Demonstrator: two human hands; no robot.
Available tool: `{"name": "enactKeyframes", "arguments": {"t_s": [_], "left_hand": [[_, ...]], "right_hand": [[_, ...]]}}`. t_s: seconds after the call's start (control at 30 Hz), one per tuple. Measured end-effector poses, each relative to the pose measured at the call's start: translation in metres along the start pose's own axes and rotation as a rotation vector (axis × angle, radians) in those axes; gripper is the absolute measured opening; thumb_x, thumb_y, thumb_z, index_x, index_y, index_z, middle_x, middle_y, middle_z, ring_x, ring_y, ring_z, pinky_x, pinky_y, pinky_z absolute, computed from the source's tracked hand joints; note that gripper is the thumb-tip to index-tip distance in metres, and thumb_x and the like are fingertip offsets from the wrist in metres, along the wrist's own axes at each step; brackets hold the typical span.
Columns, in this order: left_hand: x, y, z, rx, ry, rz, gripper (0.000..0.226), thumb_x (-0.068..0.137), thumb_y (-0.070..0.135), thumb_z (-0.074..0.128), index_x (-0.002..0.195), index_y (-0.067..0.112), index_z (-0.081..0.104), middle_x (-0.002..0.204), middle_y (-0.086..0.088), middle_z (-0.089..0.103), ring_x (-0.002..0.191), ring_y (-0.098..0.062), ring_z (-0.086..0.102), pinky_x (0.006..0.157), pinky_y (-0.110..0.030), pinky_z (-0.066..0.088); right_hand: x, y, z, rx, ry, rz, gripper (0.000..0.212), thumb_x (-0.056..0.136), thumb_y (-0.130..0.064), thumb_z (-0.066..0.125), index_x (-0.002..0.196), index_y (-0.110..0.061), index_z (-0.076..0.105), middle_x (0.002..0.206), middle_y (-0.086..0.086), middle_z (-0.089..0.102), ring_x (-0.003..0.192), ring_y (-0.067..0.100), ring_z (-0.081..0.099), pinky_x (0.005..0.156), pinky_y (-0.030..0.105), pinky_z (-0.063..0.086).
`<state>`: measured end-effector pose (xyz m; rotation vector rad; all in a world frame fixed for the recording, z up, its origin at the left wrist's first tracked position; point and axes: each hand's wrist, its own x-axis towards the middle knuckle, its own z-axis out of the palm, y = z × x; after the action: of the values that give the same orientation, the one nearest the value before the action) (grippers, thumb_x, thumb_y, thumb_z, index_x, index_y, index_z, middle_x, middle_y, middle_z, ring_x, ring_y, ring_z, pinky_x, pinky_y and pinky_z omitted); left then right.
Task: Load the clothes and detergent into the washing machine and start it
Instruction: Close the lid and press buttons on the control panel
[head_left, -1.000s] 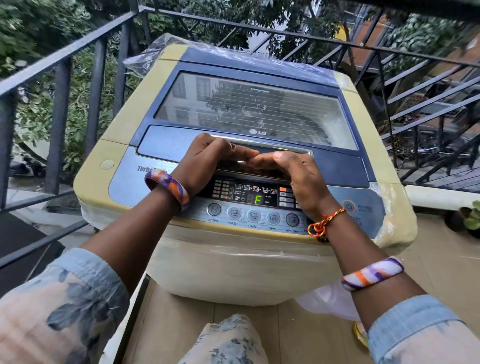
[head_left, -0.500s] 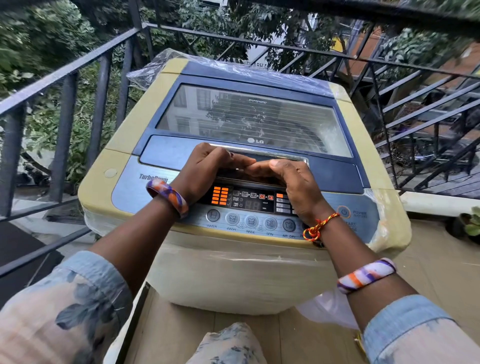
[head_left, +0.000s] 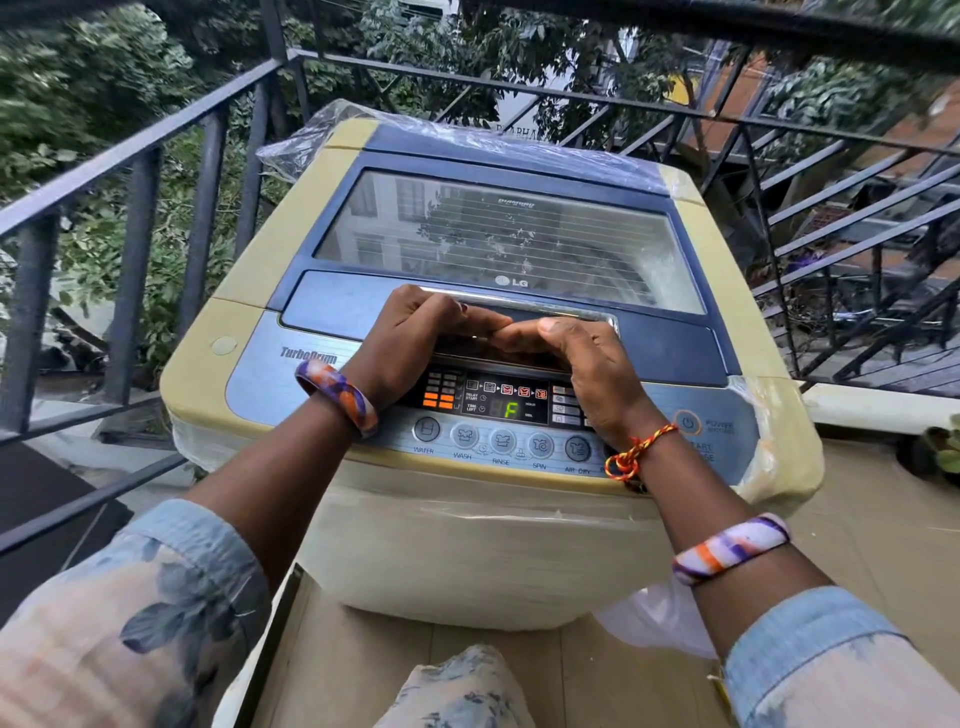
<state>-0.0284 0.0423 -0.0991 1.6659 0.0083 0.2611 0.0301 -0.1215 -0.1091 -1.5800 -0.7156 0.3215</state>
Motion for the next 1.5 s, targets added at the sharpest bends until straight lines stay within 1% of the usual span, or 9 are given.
{"name": "enactKeyframes", "arguments": {"t_s": [0.2,0.43,0.63,0.73,0.93,1.1,1.2,1.3,1.5], "left_hand": [[-0.0002,-0.0002,0.0001,-0.022,0.006,-0.016,0.046,0.074,0.015,0.035,0.1,-0.006,0.067,0.095,-0.024,0.069,0.096,-0.037,0.067,0.09,-0.038,0.053],[0.0009,-0.0011,-0.0017,-0.024,-0.026,0.006,0.04,0.076,0.013,0.035,0.093,0.004,0.07,0.074,0.005,0.075,0.078,-0.012,0.07,0.074,-0.017,0.055],[0.001,-0.0002,-0.0003,-0.03,-0.025,0.007,0.045,0.074,0.012,0.033,0.101,-0.004,0.066,0.093,-0.005,0.071,0.077,-0.007,0.069,0.072,-0.012,0.053],[0.002,-0.0004,-0.0022,-0.045,-0.032,0.007,0.044,0.074,0.012,0.034,0.099,-0.003,0.067,0.08,0.001,0.075,0.078,-0.01,0.07,0.072,-0.014,0.053],[0.0016,-0.0013,0.0,-0.035,-0.009,-0.002,0.046,0.074,0.013,0.034,0.101,-0.006,0.066,0.096,-0.018,0.069,0.086,-0.02,0.068,0.076,-0.016,0.055],[0.0026,-0.0032,0.0,-0.051,-0.013,-0.01,0.045,0.074,0.013,0.034,0.099,-0.006,0.067,0.084,-0.008,0.074,0.083,-0.017,0.07,0.073,-0.017,0.054],[0.0033,-0.0044,-0.0013,-0.046,0.0,-0.005,0.045,0.074,0.013,0.034,0.099,-0.005,0.067,0.091,-0.02,0.071,0.088,-0.026,0.068,0.079,-0.022,0.055],[0.0026,-0.0045,-0.0004,-0.052,-0.001,-0.008,0.045,0.073,0.014,0.034,0.097,-0.003,0.068,0.083,-0.011,0.074,0.085,-0.023,0.069,0.077,-0.022,0.056],[0.0008,-0.0017,-0.0007,-0.022,0.011,-0.002,0.043,0.074,0.013,0.035,0.097,0.0,0.069,0.094,-0.017,0.07,0.089,-0.028,0.068,0.084,-0.032,0.055]], "right_hand": [[-0.0002,0.0016,-0.0005,-0.018,-0.004,-0.003,0.038,0.088,-0.021,0.034,0.088,-0.017,0.072,0.095,0.001,0.071,0.098,0.016,0.067,0.095,0.028,0.049],[0.0008,0.0004,0.0,-0.02,-0.003,-0.003,0.037,0.088,-0.022,0.034,0.088,-0.017,0.071,0.093,-0.001,0.072,0.096,0.015,0.068,0.093,0.026,0.05],[0.0004,0.0011,0.0003,-0.016,0.009,0.004,0.036,0.086,-0.022,0.035,0.091,-0.014,0.07,0.096,0.004,0.071,0.096,0.016,0.068,0.093,0.026,0.049],[0.0013,0.0003,0.0015,-0.007,0.009,0.003,0.036,0.086,-0.022,0.035,0.09,-0.015,0.07,0.096,0.004,0.071,0.096,0.016,0.068,0.093,0.027,0.049],[0.0002,0.0013,0.0005,-0.015,0.013,0.005,0.036,0.086,-0.023,0.035,0.09,-0.016,0.071,0.096,0.005,0.071,0.096,0.016,0.067,0.094,0.028,0.049],[0.0003,0.0019,0.0008,-0.014,0.015,0.007,0.036,0.087,-0.023,0.035,0.088,-0.017,0.071,0.095,0.004,0.071,0.096,0.015,0.067,0.094,0.028,0.049],[0.0002,0.0019,0.0014,-0.019,0.013,0.003,0.036,0.087,-0.023,0.035,0.089,-0.016,0.071,0.096,0.004,0.071,0.097,0.017,0.067,0.095,0.03,0.049],[-0.0002,0.0011,0.0012,-0.022,0.018,0.004,0.036,0.087,-0.023,0.035,0.089,-0.016,0.071,0.096,0.004,0.071,0.096,0.016,0.067,0.094,0.029,0.049],[0.0002,0.002,0.0016,-0.043,0.019,-0.011,0.038,0.088,-0.022,0.034,0.086,-0.02,0.071,0.093,-0.001,0.072,0.096,0.014,0.067,0.093,0.028,0.049]]}}
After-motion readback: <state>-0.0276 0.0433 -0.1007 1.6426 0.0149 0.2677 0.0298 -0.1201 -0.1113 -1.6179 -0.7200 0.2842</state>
